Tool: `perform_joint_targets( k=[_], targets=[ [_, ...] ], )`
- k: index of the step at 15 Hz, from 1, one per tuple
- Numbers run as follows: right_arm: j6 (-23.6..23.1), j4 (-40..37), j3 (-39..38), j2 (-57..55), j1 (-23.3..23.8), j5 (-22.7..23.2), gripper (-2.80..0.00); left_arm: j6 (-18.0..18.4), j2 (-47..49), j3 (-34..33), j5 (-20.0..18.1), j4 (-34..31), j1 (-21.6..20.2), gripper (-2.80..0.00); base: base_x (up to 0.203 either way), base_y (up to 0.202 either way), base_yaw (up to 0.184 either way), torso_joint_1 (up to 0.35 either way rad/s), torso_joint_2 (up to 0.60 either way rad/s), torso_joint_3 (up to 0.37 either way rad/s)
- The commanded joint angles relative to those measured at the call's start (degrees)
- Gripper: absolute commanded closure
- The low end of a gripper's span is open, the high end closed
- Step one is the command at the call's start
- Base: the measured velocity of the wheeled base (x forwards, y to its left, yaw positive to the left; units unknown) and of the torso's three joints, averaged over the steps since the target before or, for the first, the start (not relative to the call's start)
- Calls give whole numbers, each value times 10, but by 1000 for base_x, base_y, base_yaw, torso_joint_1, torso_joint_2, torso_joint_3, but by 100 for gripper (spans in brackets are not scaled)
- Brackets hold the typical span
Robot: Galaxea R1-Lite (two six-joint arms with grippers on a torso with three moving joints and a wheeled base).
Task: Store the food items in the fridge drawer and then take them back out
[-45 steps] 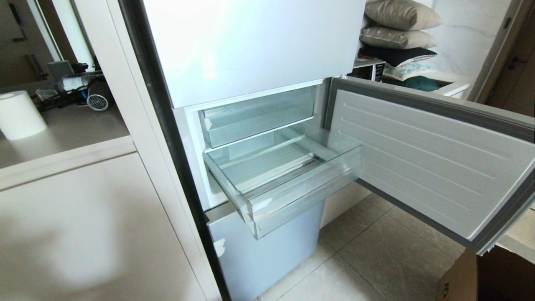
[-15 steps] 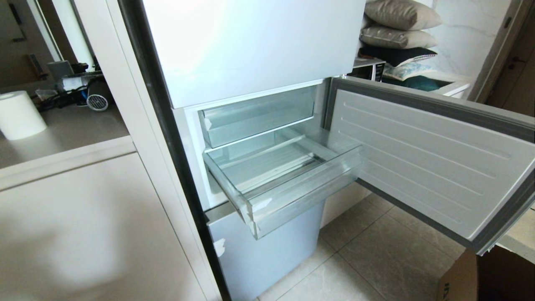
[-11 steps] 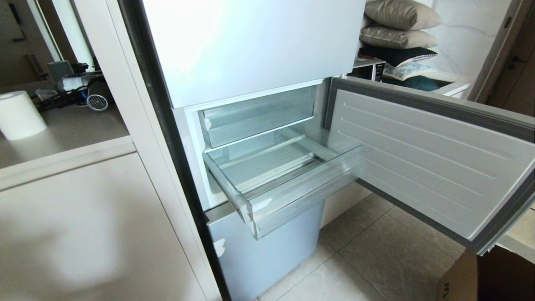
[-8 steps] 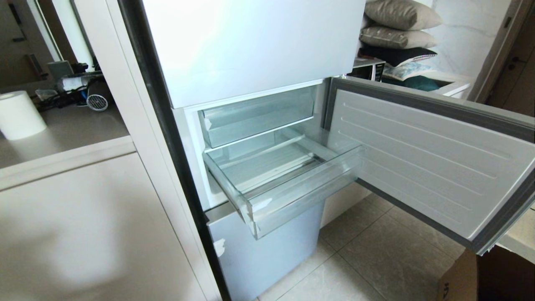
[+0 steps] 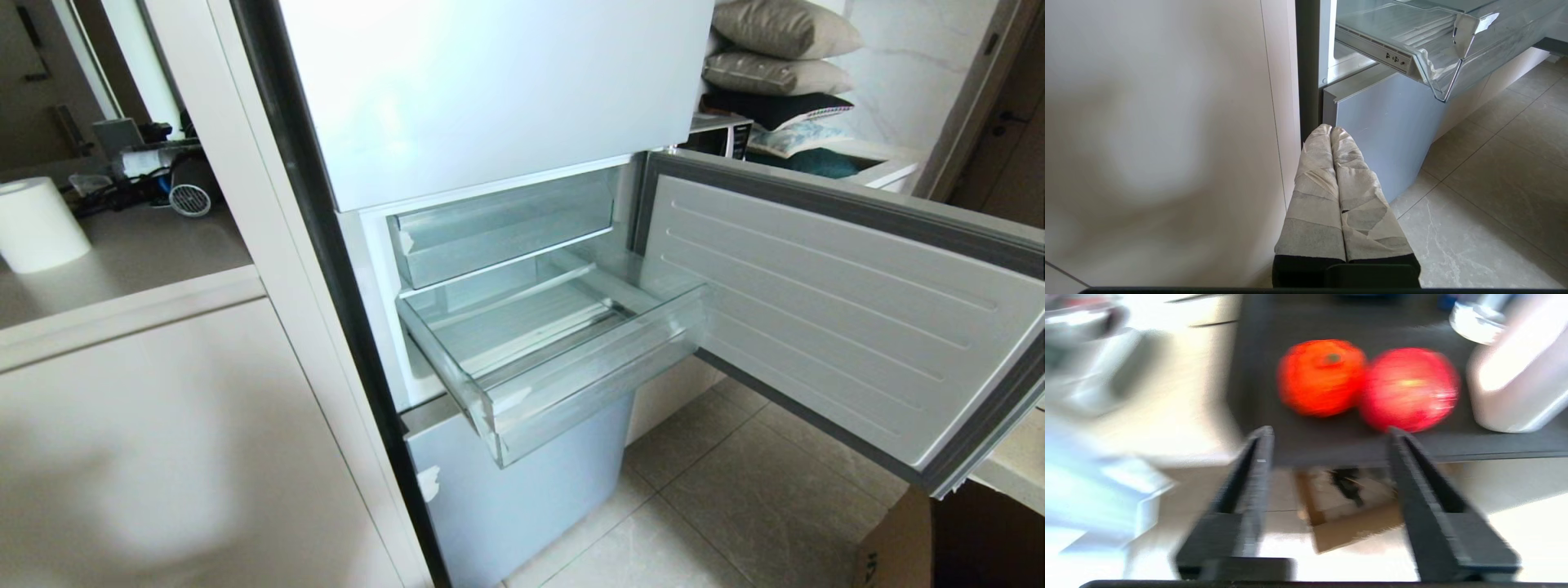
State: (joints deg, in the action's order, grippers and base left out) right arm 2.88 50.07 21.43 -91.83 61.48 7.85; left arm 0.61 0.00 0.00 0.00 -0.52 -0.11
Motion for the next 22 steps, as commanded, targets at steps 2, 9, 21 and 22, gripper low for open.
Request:
perform_joint_targets(
  k=[2,9,21,22],
  targets=[
    [4,-37,-75,160,-131,1,0,0,1,0,0,0,0,0,0,0,0,0,0,0],
    [18,-74,-163,243,-457,18,0,0,1,0,0,0,0,0,0,0,0,0,0,0],
    [32,-150,69,-99,-704,24,0,0,1,0,0,0,-1,0,0,0,0,0,0,0],
    [32,-151,99,-124,-712,23,0,0,1,0,0,0,0,0,0,0,0,0,0,0]
  ],
)
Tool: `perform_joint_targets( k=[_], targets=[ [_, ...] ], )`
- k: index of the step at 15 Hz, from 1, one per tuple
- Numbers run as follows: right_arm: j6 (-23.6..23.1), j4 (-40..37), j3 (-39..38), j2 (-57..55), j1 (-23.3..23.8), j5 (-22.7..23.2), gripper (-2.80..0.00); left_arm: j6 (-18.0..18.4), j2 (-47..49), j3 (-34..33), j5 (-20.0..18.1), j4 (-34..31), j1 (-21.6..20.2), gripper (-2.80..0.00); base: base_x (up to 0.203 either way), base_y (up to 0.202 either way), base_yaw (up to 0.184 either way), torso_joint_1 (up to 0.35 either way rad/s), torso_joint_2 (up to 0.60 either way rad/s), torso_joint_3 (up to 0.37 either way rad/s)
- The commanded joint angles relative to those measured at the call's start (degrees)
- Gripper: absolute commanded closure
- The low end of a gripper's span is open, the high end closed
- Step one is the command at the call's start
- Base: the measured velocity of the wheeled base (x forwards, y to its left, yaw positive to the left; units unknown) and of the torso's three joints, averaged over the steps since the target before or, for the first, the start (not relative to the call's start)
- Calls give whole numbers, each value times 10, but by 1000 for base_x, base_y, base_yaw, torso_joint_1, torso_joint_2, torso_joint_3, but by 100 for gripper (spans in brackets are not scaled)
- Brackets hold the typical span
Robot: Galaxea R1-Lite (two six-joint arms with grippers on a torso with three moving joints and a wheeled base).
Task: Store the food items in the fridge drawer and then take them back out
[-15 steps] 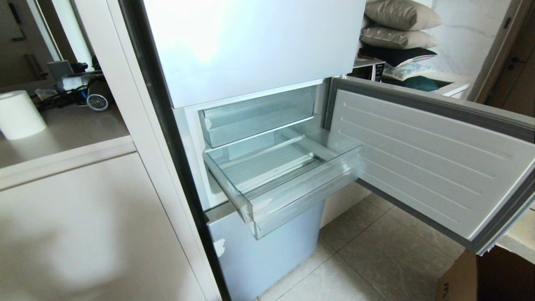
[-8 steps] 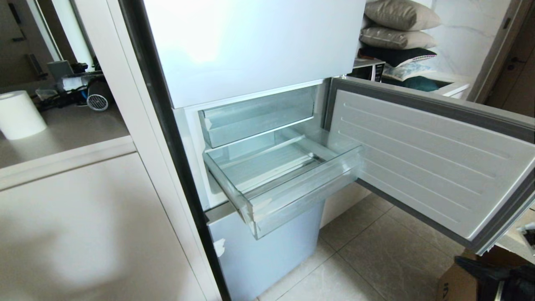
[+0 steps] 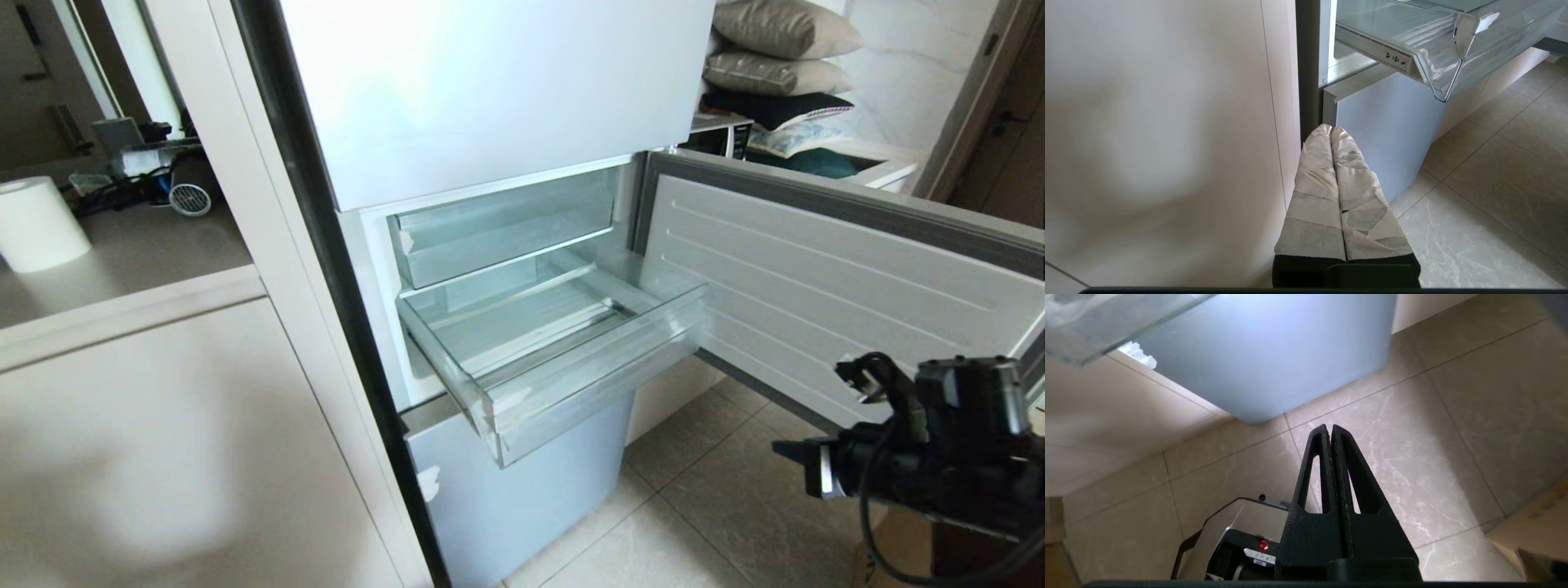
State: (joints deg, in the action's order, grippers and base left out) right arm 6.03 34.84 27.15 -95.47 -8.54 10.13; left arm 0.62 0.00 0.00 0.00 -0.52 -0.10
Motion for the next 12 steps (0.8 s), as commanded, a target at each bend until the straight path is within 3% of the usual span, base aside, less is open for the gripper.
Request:
perform_joint_targets(
  k=[1,7,12],
  targets=[
    [-2,1,59,-97,-23,-3,0,0,1,0,0,0,0,0,0,0,0,0,0,0],
    [-4,0,138,-173,-66,1,0,0,1,0,0,0,-1,0,0,0,0,0,0,0],
    [2,-10,283,-285,-120,-1,0,0,1,0,0,0,-1,0,0,0,0,0,0,0]
  ],
)
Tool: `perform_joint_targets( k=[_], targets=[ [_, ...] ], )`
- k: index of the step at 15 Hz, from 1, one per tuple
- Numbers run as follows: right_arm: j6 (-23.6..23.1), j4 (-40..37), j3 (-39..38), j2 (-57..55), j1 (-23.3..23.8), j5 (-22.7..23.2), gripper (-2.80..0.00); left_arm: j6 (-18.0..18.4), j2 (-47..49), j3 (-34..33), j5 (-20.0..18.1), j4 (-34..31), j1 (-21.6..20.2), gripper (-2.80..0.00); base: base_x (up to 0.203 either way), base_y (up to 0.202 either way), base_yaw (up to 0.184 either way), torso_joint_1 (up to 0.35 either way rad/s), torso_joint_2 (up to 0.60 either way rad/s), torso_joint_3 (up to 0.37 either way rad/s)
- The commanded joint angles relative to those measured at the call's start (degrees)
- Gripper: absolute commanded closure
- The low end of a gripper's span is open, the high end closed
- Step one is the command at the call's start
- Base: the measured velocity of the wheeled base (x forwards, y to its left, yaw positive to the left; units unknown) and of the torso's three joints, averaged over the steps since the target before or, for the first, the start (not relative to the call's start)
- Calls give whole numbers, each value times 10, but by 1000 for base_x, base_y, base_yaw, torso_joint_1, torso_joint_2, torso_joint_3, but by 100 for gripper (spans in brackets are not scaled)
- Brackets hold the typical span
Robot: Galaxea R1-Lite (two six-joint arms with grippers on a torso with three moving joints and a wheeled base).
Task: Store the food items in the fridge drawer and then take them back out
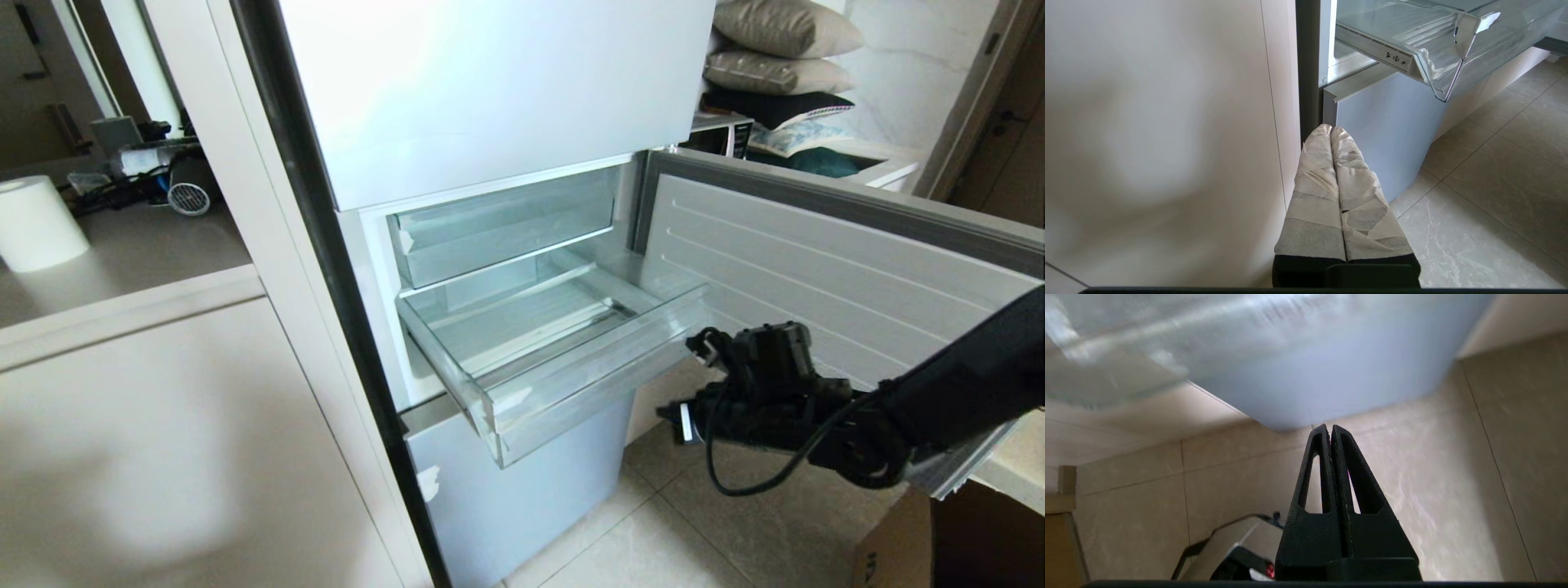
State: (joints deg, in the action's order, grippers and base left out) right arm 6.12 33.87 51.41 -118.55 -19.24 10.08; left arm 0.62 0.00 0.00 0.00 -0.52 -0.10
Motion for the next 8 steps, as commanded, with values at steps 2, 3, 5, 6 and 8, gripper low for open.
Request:
perform_joint_targets(
  k=[2,3,5,6,8],
  targets=[
    [5,-14,100,-91,-26,-2,0,0,1,0,0,0,0,0,0,0,0,0,0,0],
    [12,-23,138,-111,-34,-3,0,0,1,0,0,0,0,0,0,0,0,0,0,0],
    [20,-34,201,-151,-43,-4,0,0,1,0,0,0,0,0,0,0,0,0,0,0],
    [22,-31,233,-168,-45,-5,0,0,1,0,0,0,-1,0,0,0,0,0,0,0],
    [29,-18,293,-197,-47,-7,0,0,1,0,0,0,-1,0,0,0,0,0,0,0]
  ],
)
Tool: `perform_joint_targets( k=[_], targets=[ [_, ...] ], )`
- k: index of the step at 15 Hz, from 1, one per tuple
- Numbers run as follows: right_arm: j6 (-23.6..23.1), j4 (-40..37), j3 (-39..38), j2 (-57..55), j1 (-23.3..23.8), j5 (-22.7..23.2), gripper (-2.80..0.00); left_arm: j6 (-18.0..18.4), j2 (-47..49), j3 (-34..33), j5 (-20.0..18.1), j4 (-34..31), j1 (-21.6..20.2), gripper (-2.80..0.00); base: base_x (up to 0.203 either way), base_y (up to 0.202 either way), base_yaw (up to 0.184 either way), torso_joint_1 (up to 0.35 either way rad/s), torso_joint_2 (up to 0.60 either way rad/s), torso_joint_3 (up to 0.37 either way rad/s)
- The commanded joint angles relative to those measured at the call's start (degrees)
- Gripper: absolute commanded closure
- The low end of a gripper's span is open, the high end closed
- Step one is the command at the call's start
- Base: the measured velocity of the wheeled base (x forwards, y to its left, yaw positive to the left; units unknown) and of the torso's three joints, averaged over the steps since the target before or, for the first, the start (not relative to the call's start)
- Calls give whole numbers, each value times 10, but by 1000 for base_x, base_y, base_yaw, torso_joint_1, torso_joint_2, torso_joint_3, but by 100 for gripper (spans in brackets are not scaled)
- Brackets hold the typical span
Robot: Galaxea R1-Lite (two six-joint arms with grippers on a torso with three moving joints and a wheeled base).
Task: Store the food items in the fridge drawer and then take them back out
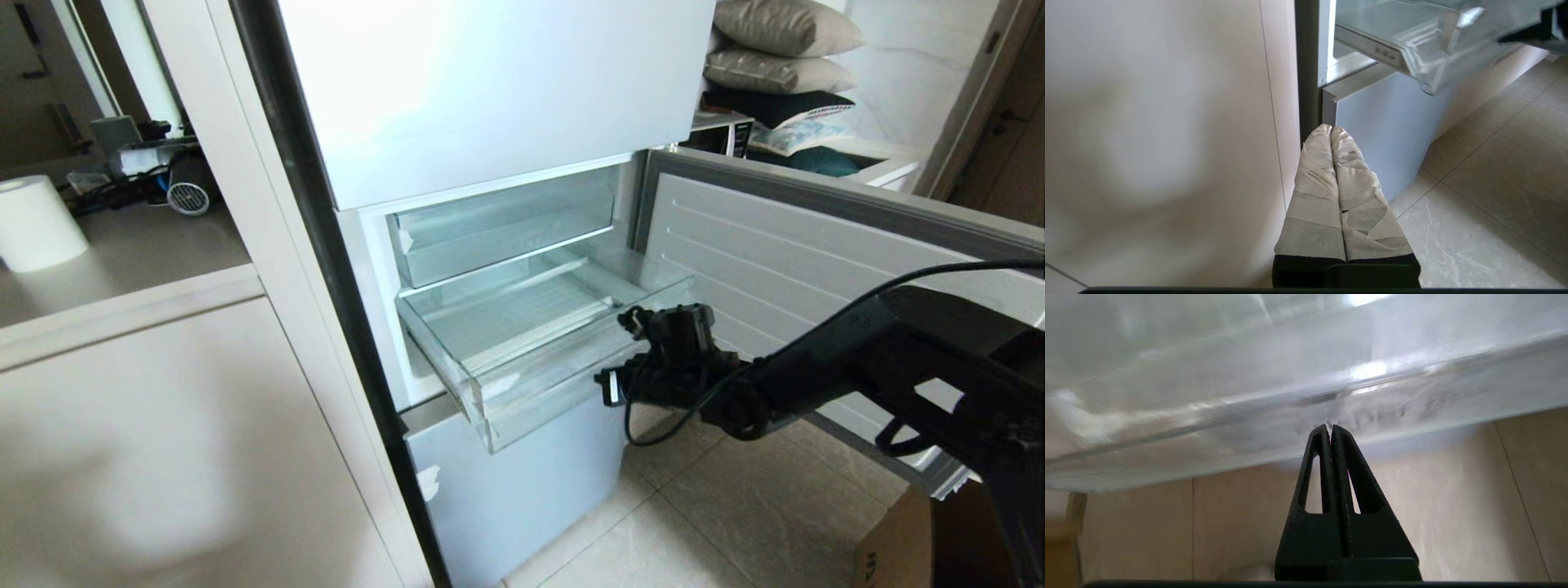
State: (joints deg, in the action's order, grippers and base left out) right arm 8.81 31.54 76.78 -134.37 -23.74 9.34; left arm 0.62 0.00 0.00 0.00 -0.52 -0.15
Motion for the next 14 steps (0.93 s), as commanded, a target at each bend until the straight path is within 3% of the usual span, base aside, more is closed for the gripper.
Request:
perform_joint_targets(
  k=[1,3,4,5,6,14],
  targets=[
    [6,22,73,-63,-4,-5,0,0,1,0,0,0,0,0,0,0,0,0,0,0],
    [21,110,128,-108,-9,-37,0,0,1,0,0,0,0,0,0,0,0,0,0,0],
    [35,190,149,-128,-17,-71,0,0,1,0,0,0,0,0,0,0,0,0,0,0],
    [43,230,152,-135,-27,-116,0,0,1,0,0,0,0,0,0,0,0,0,0,0],
    [47,237,130,-124,-30,-125,0,0,1,0,0,0,0,0,0,0,0,0,0,0],
    [53,263,-274,229,-63,-115,0,0,1,0,0,0,1,0,0,0,0,0,0,0]
  ],
)
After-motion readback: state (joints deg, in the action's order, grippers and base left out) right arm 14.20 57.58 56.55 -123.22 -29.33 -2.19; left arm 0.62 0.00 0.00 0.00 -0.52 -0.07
